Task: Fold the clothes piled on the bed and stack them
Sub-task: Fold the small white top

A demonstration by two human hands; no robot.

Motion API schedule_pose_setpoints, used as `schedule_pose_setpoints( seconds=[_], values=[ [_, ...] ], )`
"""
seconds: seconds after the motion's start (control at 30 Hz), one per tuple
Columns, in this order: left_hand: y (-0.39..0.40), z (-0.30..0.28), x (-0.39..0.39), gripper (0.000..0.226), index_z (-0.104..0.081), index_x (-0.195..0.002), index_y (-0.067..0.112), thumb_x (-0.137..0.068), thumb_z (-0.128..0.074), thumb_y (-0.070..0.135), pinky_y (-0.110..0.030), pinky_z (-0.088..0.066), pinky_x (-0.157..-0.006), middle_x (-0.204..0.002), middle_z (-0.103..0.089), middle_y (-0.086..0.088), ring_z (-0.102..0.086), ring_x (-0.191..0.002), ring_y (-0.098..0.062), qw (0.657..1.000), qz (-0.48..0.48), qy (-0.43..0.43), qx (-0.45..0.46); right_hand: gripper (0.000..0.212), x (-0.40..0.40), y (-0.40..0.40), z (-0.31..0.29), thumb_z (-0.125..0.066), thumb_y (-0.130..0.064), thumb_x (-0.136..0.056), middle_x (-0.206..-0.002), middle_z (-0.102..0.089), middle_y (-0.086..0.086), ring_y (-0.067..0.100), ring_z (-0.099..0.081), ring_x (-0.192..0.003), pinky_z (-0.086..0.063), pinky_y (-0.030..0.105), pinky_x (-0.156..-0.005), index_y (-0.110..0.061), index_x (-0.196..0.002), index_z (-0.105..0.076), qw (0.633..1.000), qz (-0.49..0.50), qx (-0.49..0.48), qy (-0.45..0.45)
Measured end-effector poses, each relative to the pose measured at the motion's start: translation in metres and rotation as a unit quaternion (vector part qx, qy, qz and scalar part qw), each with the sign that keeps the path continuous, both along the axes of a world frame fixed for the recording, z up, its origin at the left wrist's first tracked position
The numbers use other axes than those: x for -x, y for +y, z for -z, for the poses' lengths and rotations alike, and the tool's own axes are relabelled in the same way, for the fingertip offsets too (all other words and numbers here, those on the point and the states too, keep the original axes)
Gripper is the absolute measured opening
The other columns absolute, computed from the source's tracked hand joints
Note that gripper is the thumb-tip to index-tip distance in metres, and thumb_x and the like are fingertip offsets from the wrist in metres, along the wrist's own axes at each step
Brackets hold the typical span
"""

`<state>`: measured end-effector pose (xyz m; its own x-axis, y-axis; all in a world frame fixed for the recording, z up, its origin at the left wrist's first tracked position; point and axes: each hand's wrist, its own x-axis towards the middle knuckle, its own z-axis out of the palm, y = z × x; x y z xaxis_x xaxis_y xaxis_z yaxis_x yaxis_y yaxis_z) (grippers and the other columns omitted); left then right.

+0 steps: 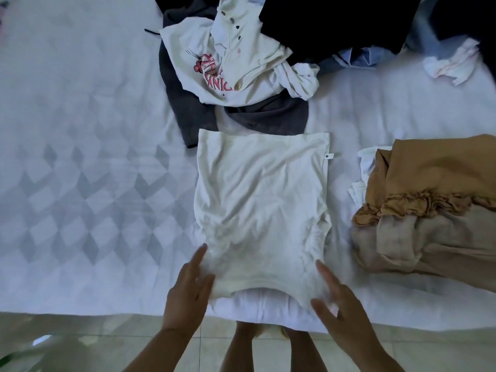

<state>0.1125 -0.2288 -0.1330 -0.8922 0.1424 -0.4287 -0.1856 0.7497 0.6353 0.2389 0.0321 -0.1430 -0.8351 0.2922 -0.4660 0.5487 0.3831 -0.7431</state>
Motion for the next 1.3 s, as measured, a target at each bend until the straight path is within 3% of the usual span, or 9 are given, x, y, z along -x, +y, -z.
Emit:
schedule_pose_setpoints(
  seconds=[0.1, 0.2, 0.33, 0.47, 0.6, 0.77, 1.0, 1.13, 1.3],
  values=[
    [-0.016, 0.009, -0.004, 0.042, -0.051, -0.119, 0.045, -0.078, -0.061, 0.046, -0.013, -0.044, -0.068, -0.098, -0.043, 0.020, -0.056, -0.073, -0.003, 0.990, 0.139, 0.015, 0.029, 0.095, -0.018, 0.004, 0.017, -0.073, -0.028, -0.056, -0.092, -0.038, -0.017, 0.004, -0.041, -0.086, -0.039, 0.015, -0.073, -0.036, -0.142, -0.032, 0.960, -0.234, -0.149, -0.037],
    [-0.025, 0.021, -0.012, 0.077, -0.042, -0.129, 0.032, -0.064, -0.077, 0.008, -0.030, -0.052, -0.064, -0.104, -0.034, 0.013, -0.059, -0.073, -0.020, 0.975, 0.200, -0.012, 0.099, 0.113, -0.017, 0.007, 0.030, -0.080, 0.000, -0.026, -0.089, -0.043, -0.005, 0.009, -0.046, -0.073, -0.040, 0.014, -0.055, -0.020, -0.131, -0.042, 0.951, -0.220, -0.217, -0.025],
    [-0.025, 0.020, 0.001, 0.066, -0.049, -0.115, 0.032, -0.066, -0.061, -0.012, -0.028, -0.042, -0.052, -0.103, -0.040, 0.008, -0.059, -0.078, -0.024, 0.975, 0.172, 0.024, 0.135, 0.048, 0.001, 0.019, 0.024, -0.063, -0.012, -0.059, -0.077, -0.061, -0.004, 0.010, -0.062, -0.061, -0.047, 0.016, -0.051, -0.018, -0.107, -0.056, 0.937, -0.206, -0.274, 0.061],
    [-0.026, 0.012, 0.047, 0.018, -0.068, -0.067, 0.018, -0.058, -0.073, 0.032, -0.027, -0.046, -0.055, -0.101, -0.060, 0.004, -0.059, -0.080, -0.020, 0.956, 0.221, 0.147, 0.124, 0.020, 0.039, 0.046, 0.016, -0.064, -0.007, -0.060, -0.087, -0.050, -0.013, 0.000, -0.049, -0.075, -0.039, 0.010, -0.064, -0.015, -0.079, -0.066, 0.966, -0.154, -0.193, 0.074],
    [0.007, -0.024, 0.103, 0.032, -0.066, -0.078, 0.027, -0.055, -0.066, 0.048, -0.005, -0.044, -0.070, -0.085, -0.069, 0.020, -0.061, -0.081, -0.001, 0.997, 0.050, -0.002, -0.066, 0.016, 0.102, 0.065, -0.016, -0.075, -0.005, -0.074, -0.090, -0.064, -0.007, -0.004, -0.054, -0.076, -0.041, 0.009, -0.066, -0.017, -0.082, -0.067, 0.998, 0.007, -0.015, 0.053],
    [0.048, -0.023, 0.177, 0.037, -0.057, -0.065, 0.015, -0.064, -0.065, 0.051, -0.026, -0.042, -0.058, -0.060, -0.057, 0.008, -0.052, -0.061, -0.009, 0.982, -0.079, -0.053, -0.162, 0.022, 0.181, 0.081, -0.020, -0.064, -0.009, -0.087, -0.055, -0.055, -0.012, 0.000, -0.047, -0.050, -0.037, 0.017, -0.050, -0.017, -0.071, -0.051, 0.971, 0.192, 0.129, 0.064],
    [0.092, 0.016, 0.239, 0.040, -0.052, -0.083, 0.009, -0.090, -0.055, 0.049, -0.028, -0.044, -0.068, -0.078, -0.053, 0.003, -0.050, -0.072, -0.012, 0.981, -0.153, 0.007, -0.121, 0.015, 0.266, 0.092, 0.012, -0.068, -0.032, -0.082, -0.085, -0.064, -0.004, 0.017, -0.059, -0.078, -0.048, 0.036, -0.078, -0.025, -0.085, -0.055, 0.943, 0.305, 0.119, 0.062],
    [0.090, 0.034, 0.228, 0.071, -0.038, -0.139, 0.016, -0.085, -0.057, 0.058, -0.033, -0.051, -0.082, -0.098, -0.062, 0.000, -0.062, -0.085, -0.014, 0.986, -0.138, -0.063, -0.065, 0.058, 0.261, 0.081, 0.024, -0.063, -0.042, -0.085, -0.112, -0.052, -0.001, 0.019, -0.052, -0.100, -0.040, 0.030, -0.085, -0.018, -0.132, -0.038, 0.953, 0.289, 0.076, -0.039],
    [0.083, 0.045, 0.184, 0.071, -0.021, -0.147, 0.026, -0.089, -0.059, 0.042, -0.038, -0.043, -0.091, -0.130, -0.047, -0.002, -0.055, -0.110, -0.025, 0.995, 0.012, -0.006, 0.100, 0.074, 0.233, 0.056, 0.040, -0.070, -0.037, -0.079, -0.132, -0.049, 0.007, 0.030, -0.047, -0.120, -0.038, 0.041, -0.097, -0.013, -0.137, -0.033, 0.974, 0.165, -0.126, -0.092]
  ],
)
